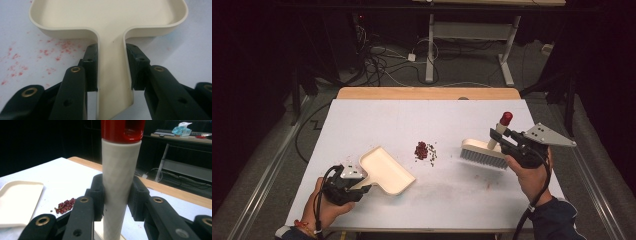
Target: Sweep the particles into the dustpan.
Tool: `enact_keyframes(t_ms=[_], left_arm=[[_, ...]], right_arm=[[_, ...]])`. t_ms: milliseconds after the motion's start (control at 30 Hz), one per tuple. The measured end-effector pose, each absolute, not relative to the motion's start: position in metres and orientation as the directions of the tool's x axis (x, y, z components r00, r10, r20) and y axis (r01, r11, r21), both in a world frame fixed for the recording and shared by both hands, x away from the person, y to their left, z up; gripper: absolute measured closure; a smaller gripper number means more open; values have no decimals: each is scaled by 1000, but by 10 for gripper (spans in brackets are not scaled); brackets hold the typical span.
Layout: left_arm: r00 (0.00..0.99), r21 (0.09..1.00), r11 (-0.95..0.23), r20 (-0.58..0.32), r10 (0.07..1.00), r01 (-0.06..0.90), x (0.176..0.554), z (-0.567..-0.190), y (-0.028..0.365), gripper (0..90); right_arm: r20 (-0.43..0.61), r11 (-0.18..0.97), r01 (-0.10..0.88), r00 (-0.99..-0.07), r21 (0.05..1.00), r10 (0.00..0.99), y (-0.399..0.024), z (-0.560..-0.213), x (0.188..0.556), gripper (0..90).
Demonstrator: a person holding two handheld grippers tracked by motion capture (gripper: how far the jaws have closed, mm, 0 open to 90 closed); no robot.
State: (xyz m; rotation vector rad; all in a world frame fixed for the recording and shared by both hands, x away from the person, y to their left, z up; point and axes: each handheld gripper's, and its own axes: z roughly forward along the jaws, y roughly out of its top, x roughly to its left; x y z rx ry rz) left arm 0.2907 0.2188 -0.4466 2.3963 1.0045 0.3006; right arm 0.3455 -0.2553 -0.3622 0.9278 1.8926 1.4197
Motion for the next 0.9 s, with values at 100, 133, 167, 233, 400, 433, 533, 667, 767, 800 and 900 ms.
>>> enact_keyframes(t_ms=[100, 133, 167, 233, 400, 433, 533, 667, 767, 800, 900], left_arm=[[704, 533, -594, -5, 710, 603, 293, -449, 217, 639], [705, 532, -595, -4, 710, 602, 293, -449, 216, 639], [703, 534, -592, -6, 711, 603, 293, -449, 216, 639], [702, 531, -593, -4, 712, 605, 293, -450, 214, 638], [701, 528, -589, -18, 713, 612, 294, -453, 214, 638], [700, 528, -587, -20, 714, 613, 294, -454, 213, 638], [706, 525, -597, -11, 708, 606, 296, -454, 208, 638], [709, 521, -602, -8, 705, 605, 297, -455, 201, 638], [709, 517, -605, -7, 705, 606, 297, -456, 199, 638], [708, 518, -602, -10, 706, 608, 297, -456, 198, 638], [702, 518, -596, -13, 712, 614, 297, -458, 194, 638]], right_arm=[[-39, 178, 185, -582, 966, 812, -250, -362, 352, 703], [-46, 182, 178, -582, 967, 812, -248, -362, 356, 703], [-38, 170, 179, -572, 969, 820, -240, -361, 366, 703], [-31, 162, 182, -569, 970, 822, -235, -360, 371, 703], [-47, 174, 181, -551, 968, 834, -200, -362, 404, 703], [-56, 185, 185, -543, 965, 838, -191, -363, 409, 703], [-97, 207, 175, -490, 962, 866, -169, -369, 427, 703], [-91, 197, 188, -458, 962, 885, -158, -378, 438, 703], [-124, 211, 171, -414, 963, 902, -146, -387, 445, 703], [-123, 202, 159, -405, 966, 906, -145, -389, 447, 703], [-120, 204, 164, -418, 965, 901, -137, -392, 450, 703]])
